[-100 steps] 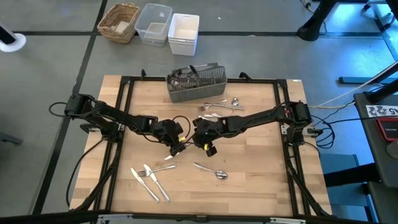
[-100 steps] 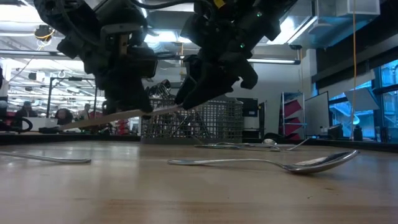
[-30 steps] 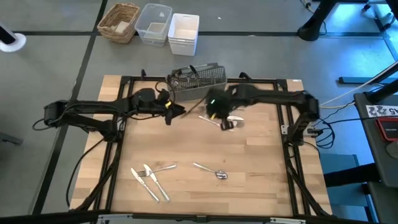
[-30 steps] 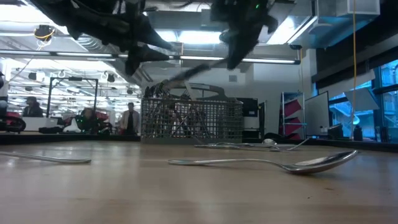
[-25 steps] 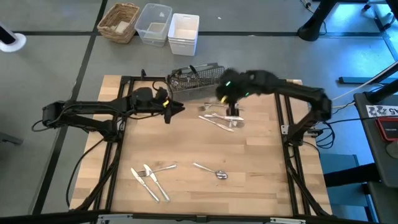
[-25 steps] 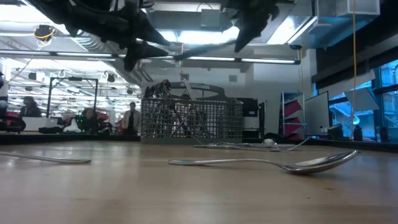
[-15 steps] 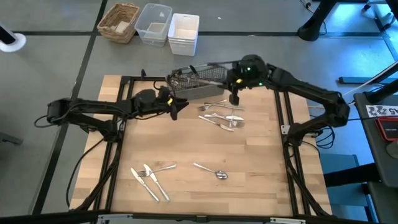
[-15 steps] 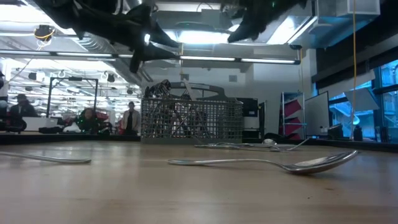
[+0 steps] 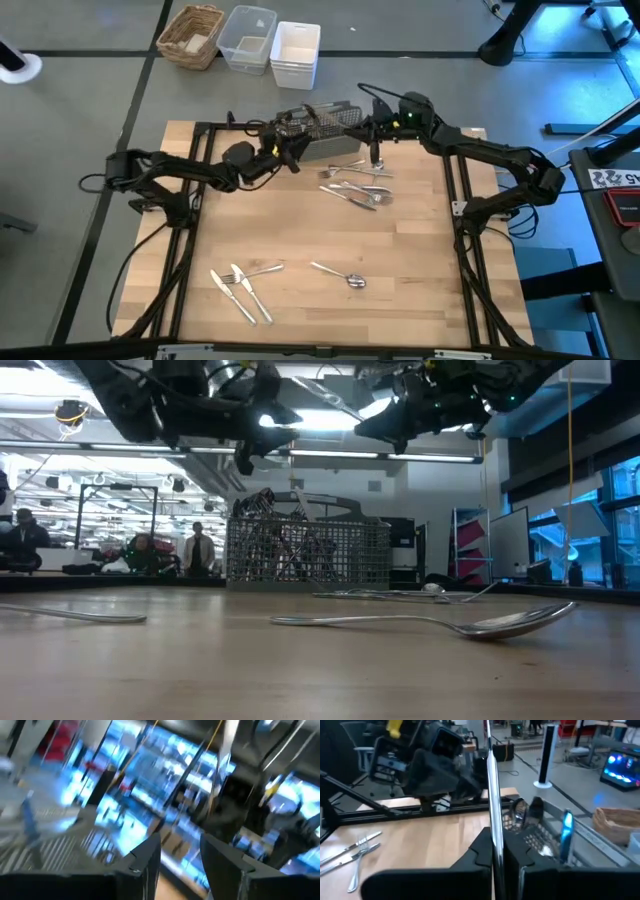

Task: Sort silverware
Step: Put the silver knife into the silverware rack

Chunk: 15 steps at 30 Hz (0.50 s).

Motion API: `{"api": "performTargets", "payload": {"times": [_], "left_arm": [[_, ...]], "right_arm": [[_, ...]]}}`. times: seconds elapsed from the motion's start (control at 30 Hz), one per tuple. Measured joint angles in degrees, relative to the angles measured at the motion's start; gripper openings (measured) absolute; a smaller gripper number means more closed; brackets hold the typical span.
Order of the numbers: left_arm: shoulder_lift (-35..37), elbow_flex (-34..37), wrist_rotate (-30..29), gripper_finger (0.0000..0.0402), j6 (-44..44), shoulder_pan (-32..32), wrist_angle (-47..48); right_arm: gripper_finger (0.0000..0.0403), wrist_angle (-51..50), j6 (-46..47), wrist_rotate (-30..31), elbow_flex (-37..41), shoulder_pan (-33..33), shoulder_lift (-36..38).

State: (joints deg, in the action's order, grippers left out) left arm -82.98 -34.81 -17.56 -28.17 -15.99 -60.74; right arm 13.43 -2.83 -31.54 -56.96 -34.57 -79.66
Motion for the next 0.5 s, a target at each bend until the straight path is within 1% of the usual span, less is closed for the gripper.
{"api": "performTargets", "payload": {"times": [0.1,0.2,0.33,0.4,0.5], "left_arm": [[-4.3,-0.2,0.1,0.0130,3.9,-0.3,-10.7],[-8.1,-2.3,0.9,0.0130,9.4,-0.3,-17.0],[-11.9,-7.2,4.6,0.0130,15.8,-0.3,-18.0],[-13.4,-9.7,5.0,0.0130,18.1,-0.3,-17.8],[-14.9,-12.5,5.1,0.0130,18.4,-0.6,-17.3]], "right_arm": [[0.0013,0.9,0.0,-0.2,0.4,0.1,0.0],[0.0013,1.4,0.0,-0.1,0.4,0.0,0.0],[0.0013,2.5,0.0,-1.2,0.4,0.0,0.0],[0.0013,2.4,0.0,-1.6,0.4,0.0,0.0],[0.0013,2.6,0.0,-2.7,0.4,0.0,0.0]]}}
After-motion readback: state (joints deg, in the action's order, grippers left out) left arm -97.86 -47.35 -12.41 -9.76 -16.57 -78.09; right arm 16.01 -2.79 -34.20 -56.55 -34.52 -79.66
